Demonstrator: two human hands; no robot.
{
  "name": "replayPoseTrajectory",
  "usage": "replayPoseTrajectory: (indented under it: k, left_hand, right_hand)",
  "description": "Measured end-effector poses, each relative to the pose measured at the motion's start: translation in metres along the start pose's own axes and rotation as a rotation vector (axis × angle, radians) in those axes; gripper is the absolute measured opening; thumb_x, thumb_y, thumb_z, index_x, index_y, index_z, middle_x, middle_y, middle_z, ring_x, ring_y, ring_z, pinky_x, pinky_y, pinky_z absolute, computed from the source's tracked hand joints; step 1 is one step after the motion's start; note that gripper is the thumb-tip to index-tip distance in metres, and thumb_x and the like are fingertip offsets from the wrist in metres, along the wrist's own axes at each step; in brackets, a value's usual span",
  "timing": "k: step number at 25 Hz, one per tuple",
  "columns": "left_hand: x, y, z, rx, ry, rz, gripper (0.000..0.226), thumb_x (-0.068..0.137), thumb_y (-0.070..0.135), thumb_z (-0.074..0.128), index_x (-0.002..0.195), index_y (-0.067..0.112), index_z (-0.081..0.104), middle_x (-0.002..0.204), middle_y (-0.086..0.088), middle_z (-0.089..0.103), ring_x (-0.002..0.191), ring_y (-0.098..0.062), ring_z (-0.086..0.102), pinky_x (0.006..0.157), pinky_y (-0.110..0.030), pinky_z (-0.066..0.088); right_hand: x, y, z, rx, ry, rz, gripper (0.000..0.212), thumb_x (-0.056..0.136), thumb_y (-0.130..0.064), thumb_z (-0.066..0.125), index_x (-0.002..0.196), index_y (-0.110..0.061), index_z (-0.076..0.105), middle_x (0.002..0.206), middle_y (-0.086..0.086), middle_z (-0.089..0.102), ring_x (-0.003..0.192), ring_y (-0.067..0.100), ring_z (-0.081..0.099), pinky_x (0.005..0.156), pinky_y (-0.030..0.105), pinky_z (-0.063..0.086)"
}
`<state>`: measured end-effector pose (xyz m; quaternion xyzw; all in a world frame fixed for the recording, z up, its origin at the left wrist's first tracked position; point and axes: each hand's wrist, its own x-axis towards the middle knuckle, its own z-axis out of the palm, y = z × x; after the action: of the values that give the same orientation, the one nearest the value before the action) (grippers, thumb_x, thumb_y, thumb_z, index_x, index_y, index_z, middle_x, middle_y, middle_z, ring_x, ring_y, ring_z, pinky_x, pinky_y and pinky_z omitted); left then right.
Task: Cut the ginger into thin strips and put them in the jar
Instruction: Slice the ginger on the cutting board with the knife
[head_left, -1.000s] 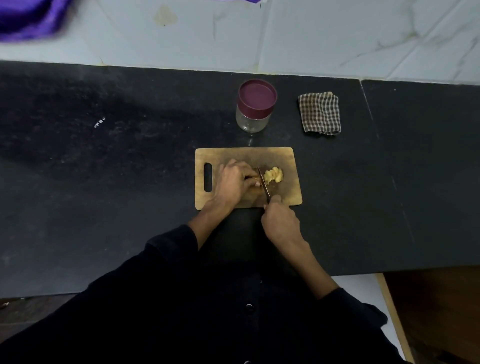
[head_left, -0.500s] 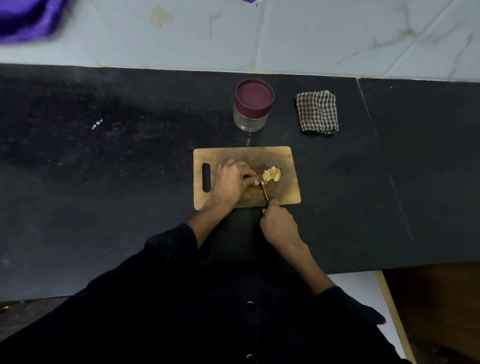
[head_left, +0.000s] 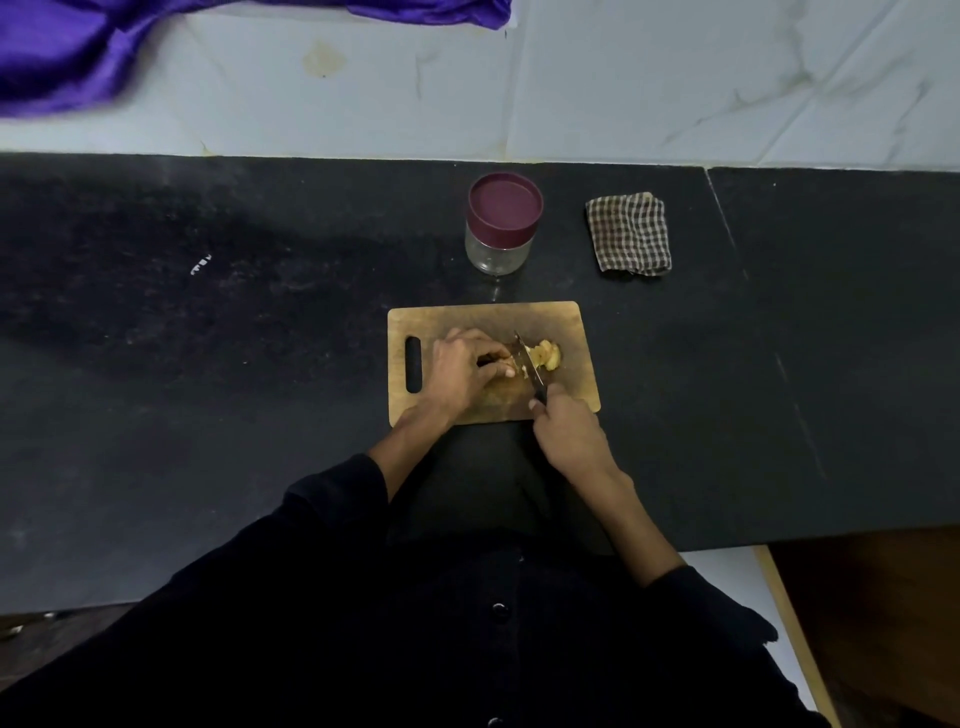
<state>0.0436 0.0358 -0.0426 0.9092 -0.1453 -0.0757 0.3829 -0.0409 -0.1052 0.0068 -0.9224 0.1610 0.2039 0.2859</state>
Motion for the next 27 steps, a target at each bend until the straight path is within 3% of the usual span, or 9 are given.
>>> replayPoseTrajectory:
  k: [5,7,12,16,19,23,27]
  left_hand:
    - [0.008,0.0,-0.006,0.059,-0.069,0.022,0.023,0.076,0.024,0.077,0.099,0.021,0.074,0.104,0.004,0.07,0.103,-0.013,0.056,0.097,-0.032,0.04]
    - [0.013,0.003,-0.009,0.083,-0.111,0.027,0.022,0.076,0.027,0.078,0.097,0.023,0.075,0.103,0.005,0.07,0.102,-0.012,0.059,0.099,-0.034,0.041]
    - [0.015,0.004,-0.012,0.089,-0.136,0.039,0.021,0.076,0.026,0.078,0.096,0.023,0.075,0.103,0.005,0.071,0.102,-0.01,0.059,0.101,-0.034,0.04]
    - [0.013,0.005,-0.011,0.083,-0.136,0.04,0.022,0.076,0.026,0.077,0.098,0.023,0.074,0.104,0.004,0.071,0.103,-0.01,0.059,0.101,-0.033,0.04]
    - [0.012,0.003,-0.01,0.092,-0.117,0.058,0.022,0.076,0.027,0.077,0.097,0.025,0.074,0.103,0.006,0.071,0.102,-0.009,0.06,0.101,-0.036,0.041]
    - [0.008,0.003,-0.008,0.097,-0.086,0.043,0.024,0.076,0.027,0.077,0.1,0.023,0.073,0.104,0.006,0.069,0.102,-0.011,0.057,0.097,-0.034,0.042]
    - [0.006,0.004,-0.009,0.096,-0.058,0.042,0.025,0.077,0.026,0.076,0.102,0.02,0.072,0.107,0.004,0.069,0.105,-0.013,0.055,0.094,-0.027,0.034]
  right_hand:
    - [0.008,0.001,-0.005,0.128,-0.027,0.033,0.02,0.103,-0.031,0.044,0.109,-0.014,0.054,0.099,0.008,0.062,0.093,0.025,0.063,0.085,0.05,0.053]
    - [0.007,0.003,-0.005,0.133,-0.037,0.04,0.021,0.103,-0.032,0.044,0.109,-0.014,0.054,0.1,0.009,0.063,0.093,0.026,0.063,0.085,0.051,0.053]
    - [0.004,0.007,-0.007,0.187,0.008,0.033,0.019,0.104,-0.032,0.044,0.108,-0.016,0.053,0.095,0.006,0.061,0.086,0.021,0.062,0.073,0.041,0.052]
    - [0.003,0.008,-0.012,0.265,0.046,0.021,0.016,0.104,-0.034,0.044,0.104,-0.02,0.052,0.094,0.005,0.061,0.083,0.021,0.062,0.073,0.044,0.056]
    - [0.003,0.007,-0.014,0.329,0.045,0.005,0.012,0.104,-0.033,0.044,0.095,-0.026,0.051,0.088,0.002,0.059,0.075,0.016,0.059,0.066,0.039,0.052]
    - [0.004,0.005,-0.011,0.04,0.073,0.022,0.011,0.104,-0.031,0.045,0.102,-0.021,0.05,0.085,-0.004,0.055,0.078,0.012,0.057,0.072,0.037,0.049]
    - [0.006,0.004,-0.009,0.095,0.051,0.026,0.016,0.103,-0.03,0.046,0.109,-0.018,0.054,0.09,-0.001,0.059,0.084,0.015,0.06,0.074,0.038,0.051]
